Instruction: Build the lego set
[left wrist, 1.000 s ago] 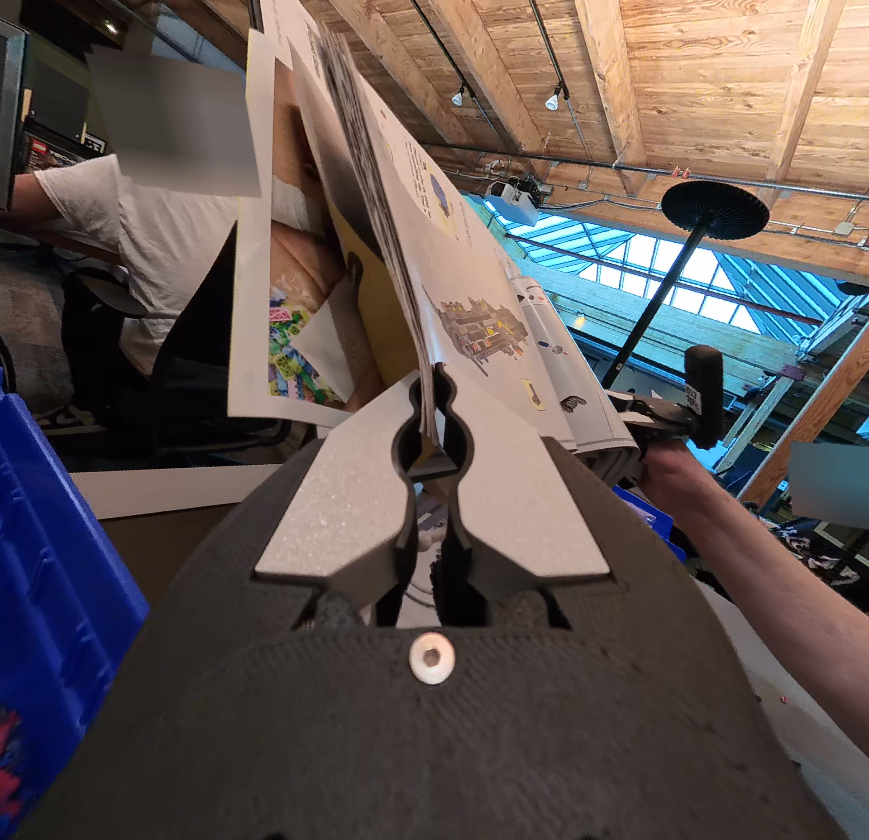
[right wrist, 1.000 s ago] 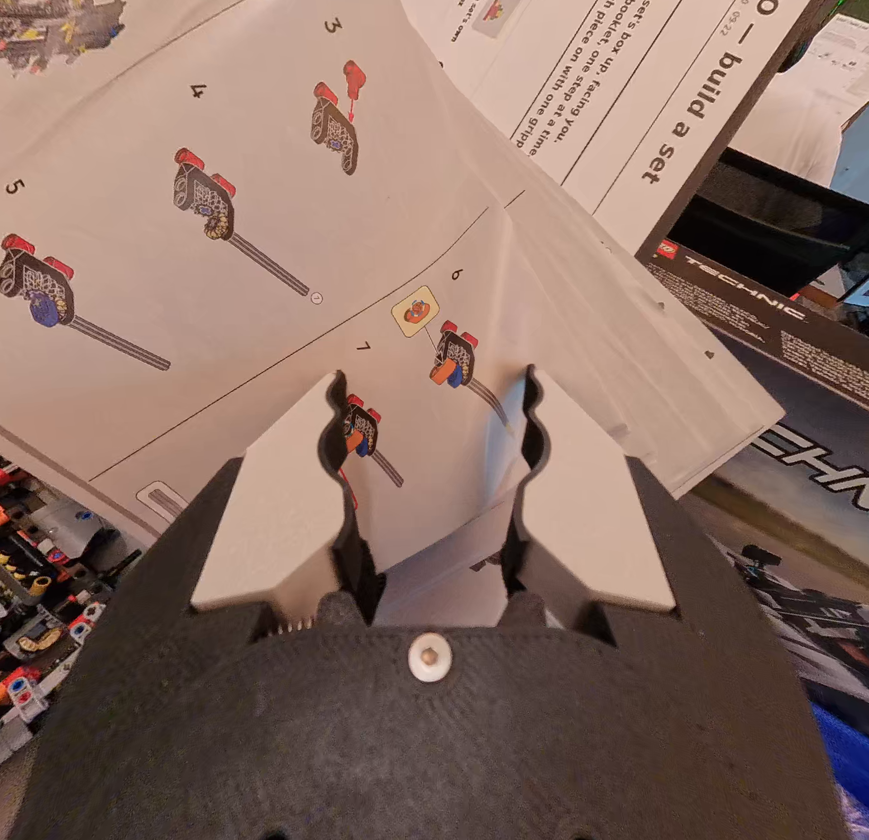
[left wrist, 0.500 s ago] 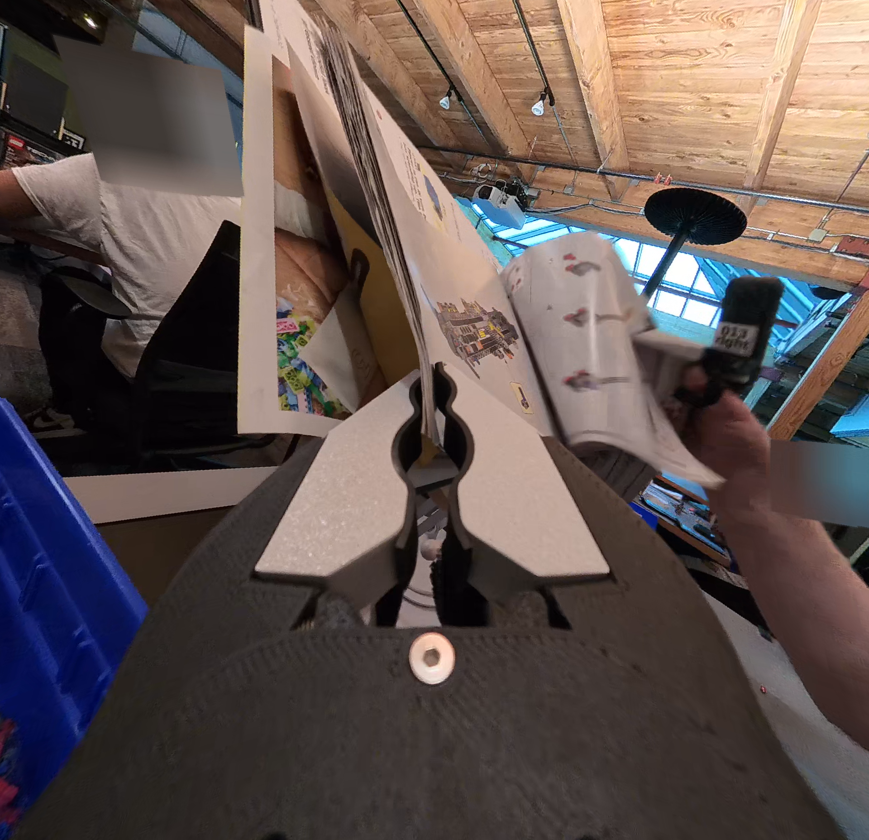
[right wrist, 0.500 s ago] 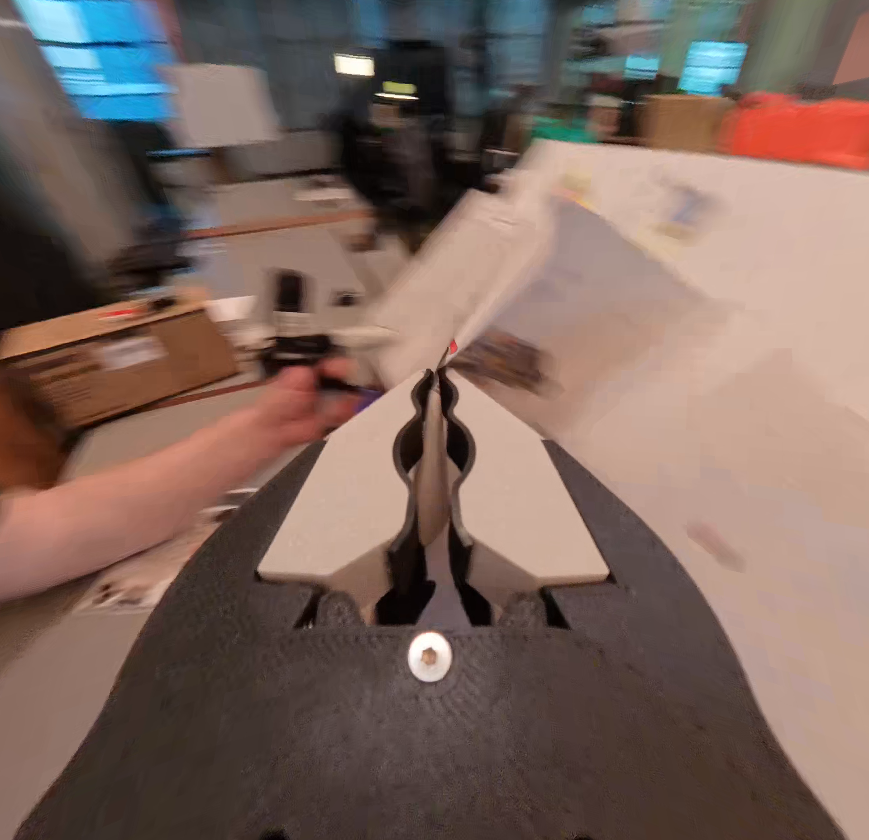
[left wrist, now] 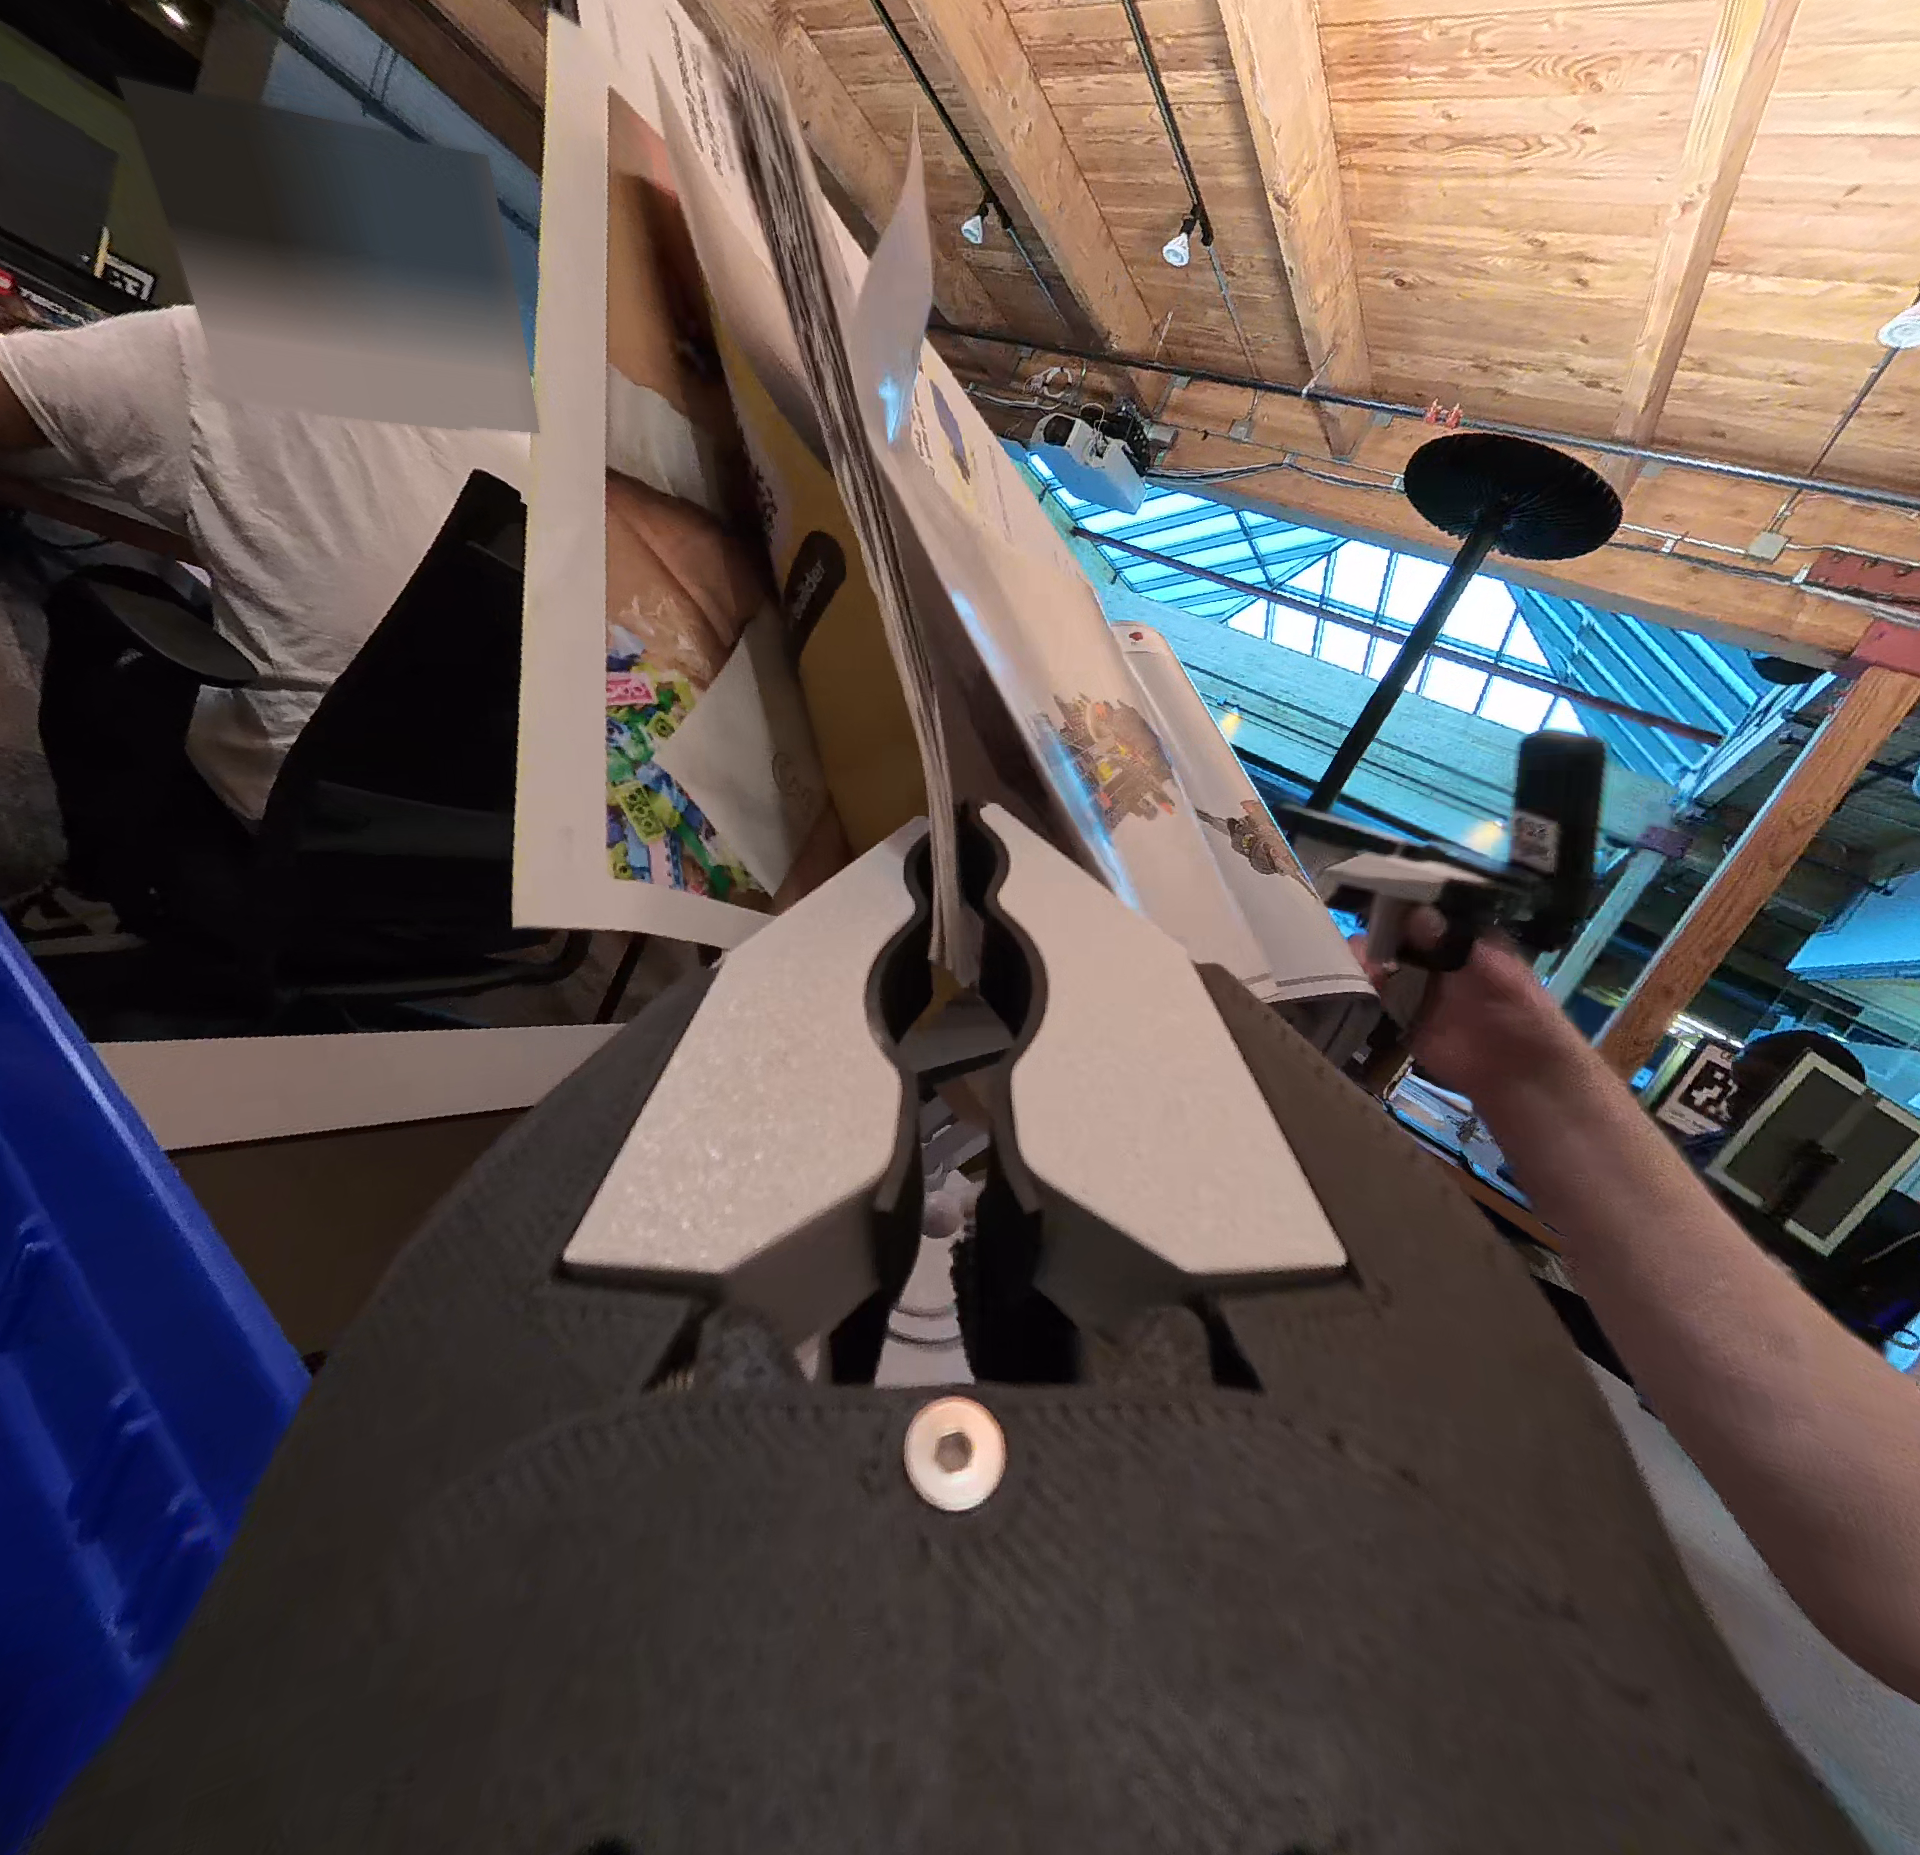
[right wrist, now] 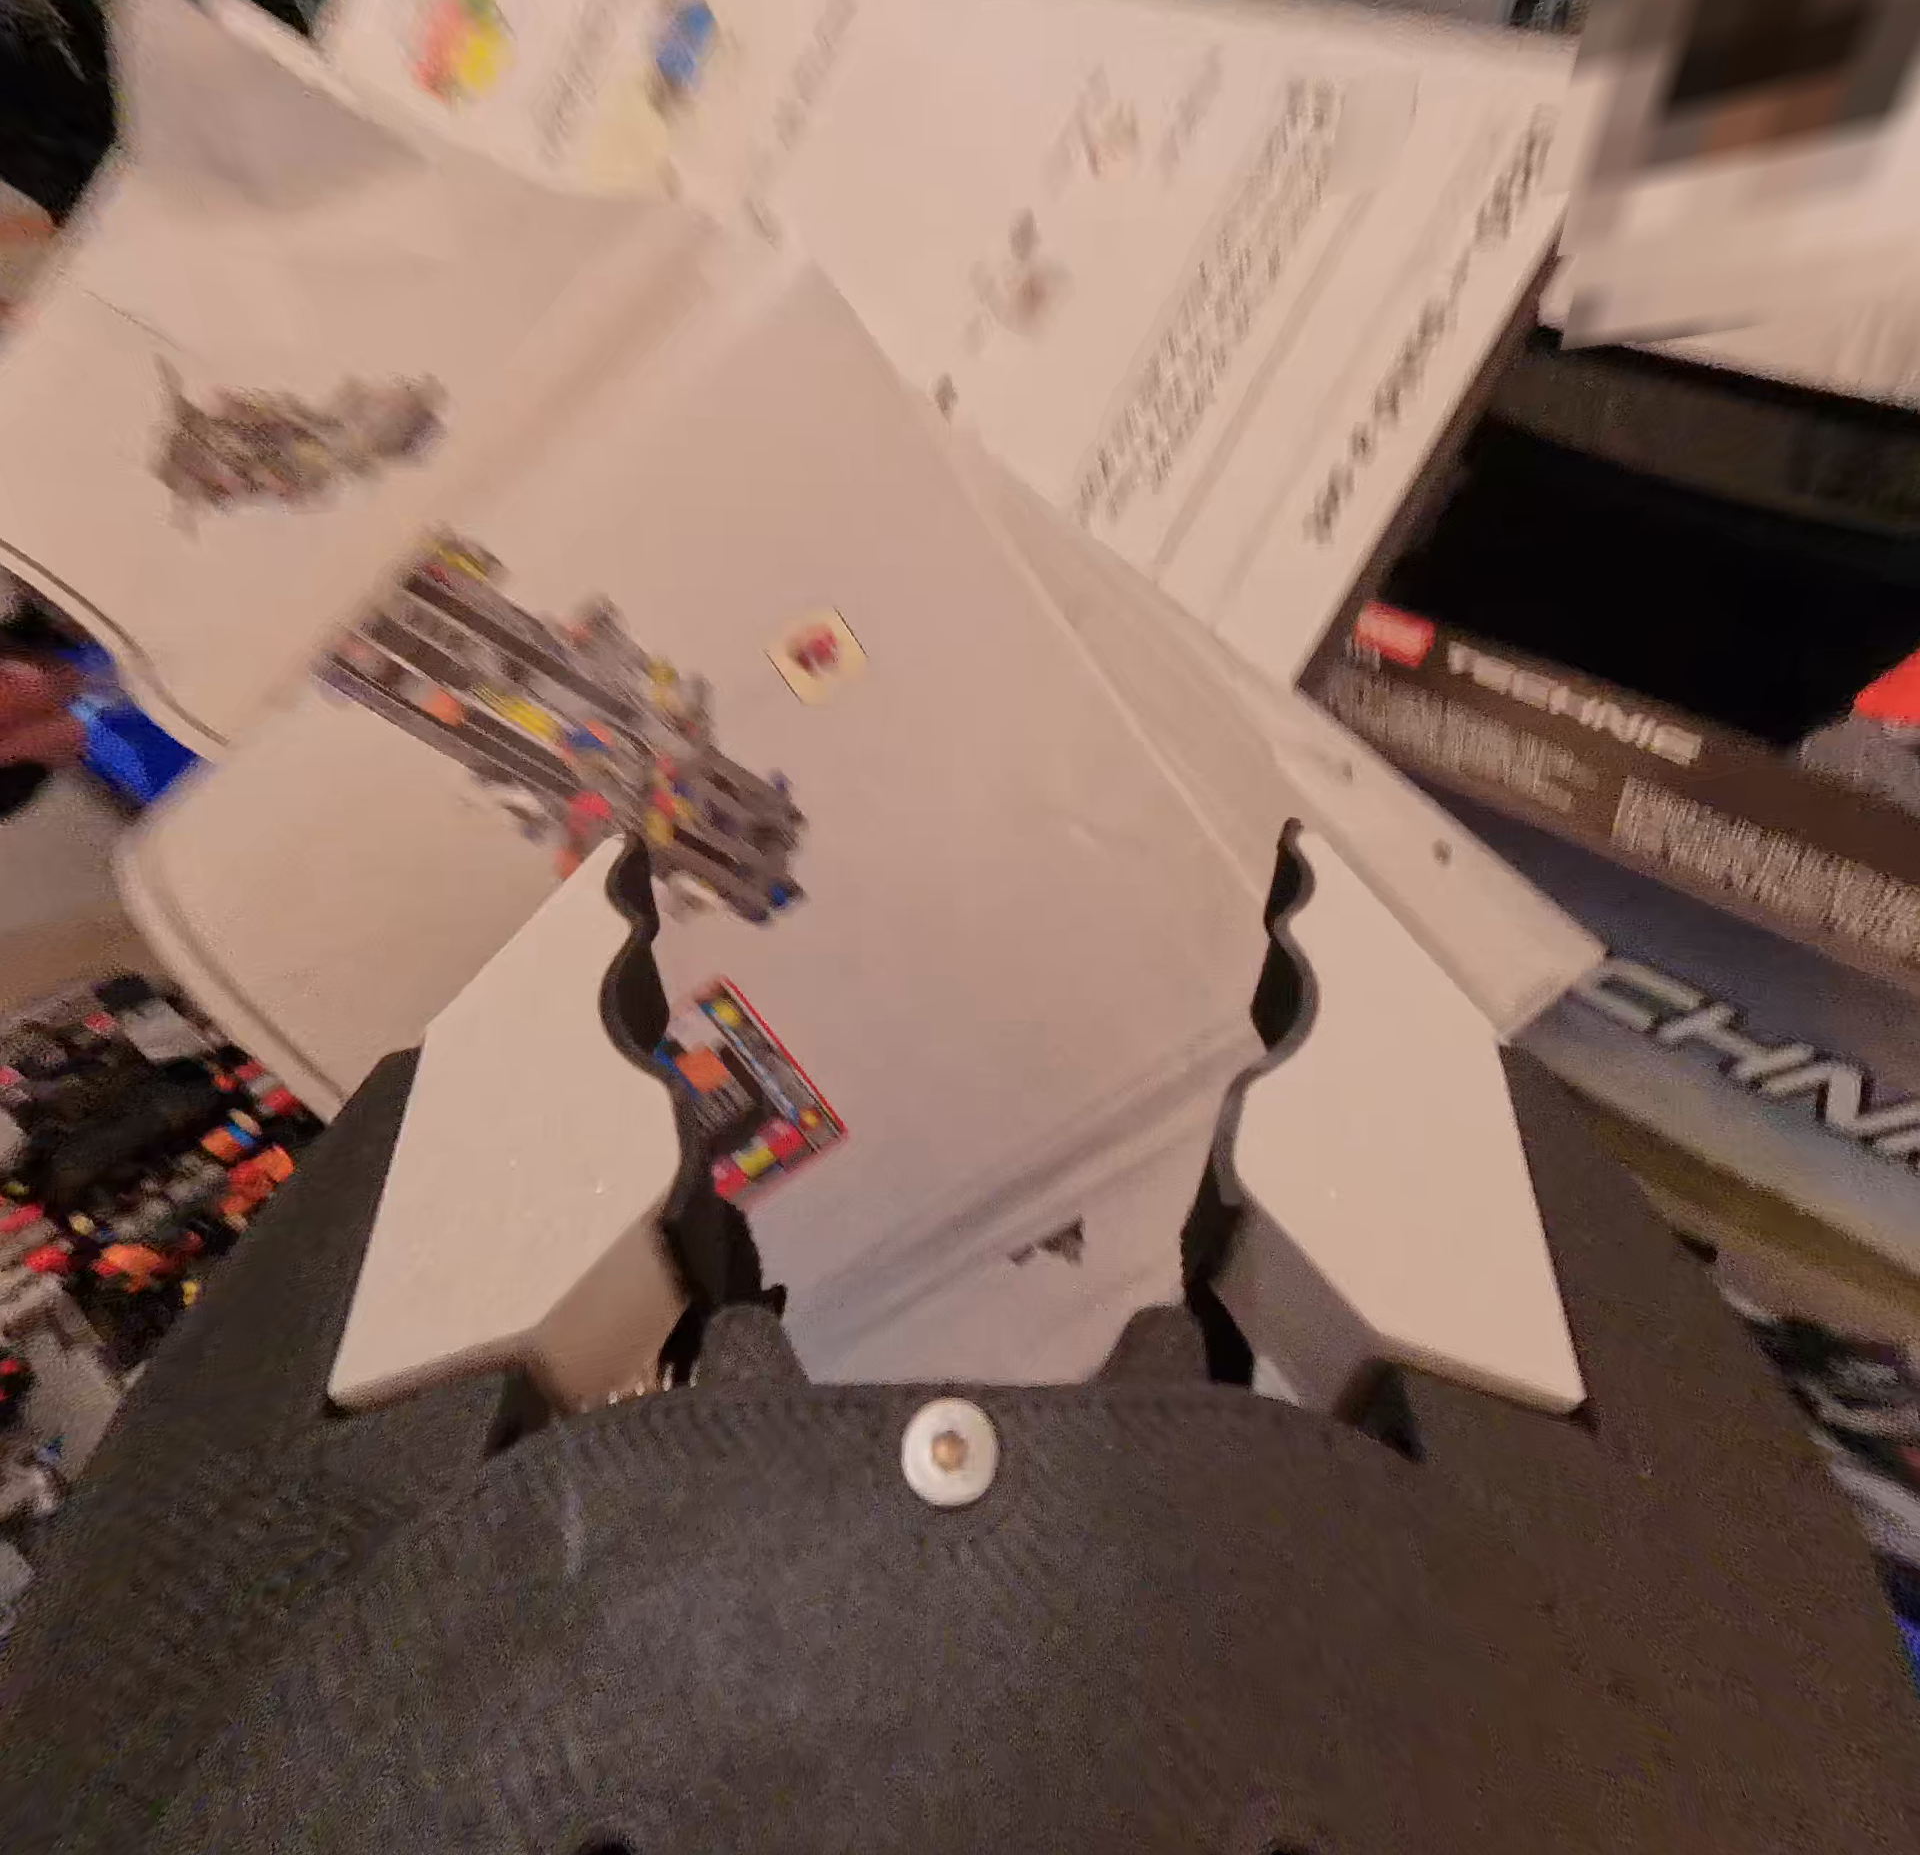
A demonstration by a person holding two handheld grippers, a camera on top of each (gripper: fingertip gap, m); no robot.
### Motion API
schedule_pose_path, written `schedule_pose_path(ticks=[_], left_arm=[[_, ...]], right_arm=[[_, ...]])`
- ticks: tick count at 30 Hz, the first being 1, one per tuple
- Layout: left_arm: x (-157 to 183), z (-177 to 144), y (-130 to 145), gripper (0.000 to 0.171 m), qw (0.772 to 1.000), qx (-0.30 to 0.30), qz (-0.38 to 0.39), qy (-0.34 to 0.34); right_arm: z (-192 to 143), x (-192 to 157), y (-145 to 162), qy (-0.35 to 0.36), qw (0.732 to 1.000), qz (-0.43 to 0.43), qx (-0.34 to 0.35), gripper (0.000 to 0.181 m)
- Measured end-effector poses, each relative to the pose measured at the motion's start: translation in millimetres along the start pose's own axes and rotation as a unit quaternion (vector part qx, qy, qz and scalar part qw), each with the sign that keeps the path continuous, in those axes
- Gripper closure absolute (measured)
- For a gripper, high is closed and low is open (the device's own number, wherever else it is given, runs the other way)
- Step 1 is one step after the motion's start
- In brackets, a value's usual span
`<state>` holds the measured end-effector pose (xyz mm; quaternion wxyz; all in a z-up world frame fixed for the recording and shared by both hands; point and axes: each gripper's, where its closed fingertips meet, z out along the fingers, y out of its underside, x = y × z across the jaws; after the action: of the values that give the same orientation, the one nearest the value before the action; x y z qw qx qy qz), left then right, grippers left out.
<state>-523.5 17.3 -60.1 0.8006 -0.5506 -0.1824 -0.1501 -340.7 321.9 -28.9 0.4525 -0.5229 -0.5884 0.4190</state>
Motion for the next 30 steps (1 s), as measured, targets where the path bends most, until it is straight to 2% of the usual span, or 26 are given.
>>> schedule_pose_path(ticks=[3, 5, 7, 11, 15, 17, 20, 23, 25, 28, 30], left_arm=[[1.4, -0.7, -1.2, 0.171, 1.000, -0.003, 0.009, -0.004], [1.6, -1.2, -1.7, 0.171, 1.000, -0.005, 0.013, -0.006], [1.0, -0.8, -0.8, 0.171, 1.000, -0.005, 0.013, -0.006], [-0.5, 0.0, 1.6, 0.171, 1.000, -0.003, 0.007, -0.004], [0.0, -0.5, 0.5, 0.171, 1.000, -0.005, 0.011, -0.004], [0.5, -0.6, 0.0, 0.171, 1.000, -0.006, 0.011, -0.004], [0.5, -0.6, -0.5, 0.171, 1.000, -0.005, 0.009, -0.003], [1.0, -0.8, -1.3, 0.171, 1.000, -0.005, 0.008, -0.002], [0.8, -0.6, -1.3, 0.171, 1.000, -0.005, 0.008, -0.002], [0.7, -0.4, -0.4, 0.171, 1.000, -0.005, 0.005, -0.001], [0.9, -0.9, -0.9, 0.171, 1.000, -0.005, 0.006, -0.001]], right_arm=[[16.0, 16.3, 39.9, 0.027, 0.998, -0.014, -0.055, 0.072], [24.3, 12.8, 48.3, 0.030, 0.997, -0.023, -0.060, 0.074], [27.3, 12.0, 50.7, 0.047, 0.996, -0.045, -0.064, 0.086], [26.5, 10.5, 47.6, 0.059, 0.994, -0.068, -0.059, 0.120], [28.0, -6.6, 48.0, 0.027, 0.993, -0.092, -0.069, 0.175], [29.0, -23.2, 46.0, -0.008, 0.994, -0.084, -0.072, 0.181], [27.0, -58.8, 21.9, -0.086, 0.995, -0.040, -0.036, 0.181], [24.1, -103.0, -20.6, -0.165, 0.986, -0.002, 0.022, 0.181], [28.4, -141.4, -49.3, -0.206, 0.977, -0.012, 0.049, 0.178], [27.2, -228.5, -80.1, -0.345, 0.935, -0.044, 0.066, 0.136], [22.3, -254.3, -89.5, -0.390, 0.918, -0.050, 0.060, 0.104]])
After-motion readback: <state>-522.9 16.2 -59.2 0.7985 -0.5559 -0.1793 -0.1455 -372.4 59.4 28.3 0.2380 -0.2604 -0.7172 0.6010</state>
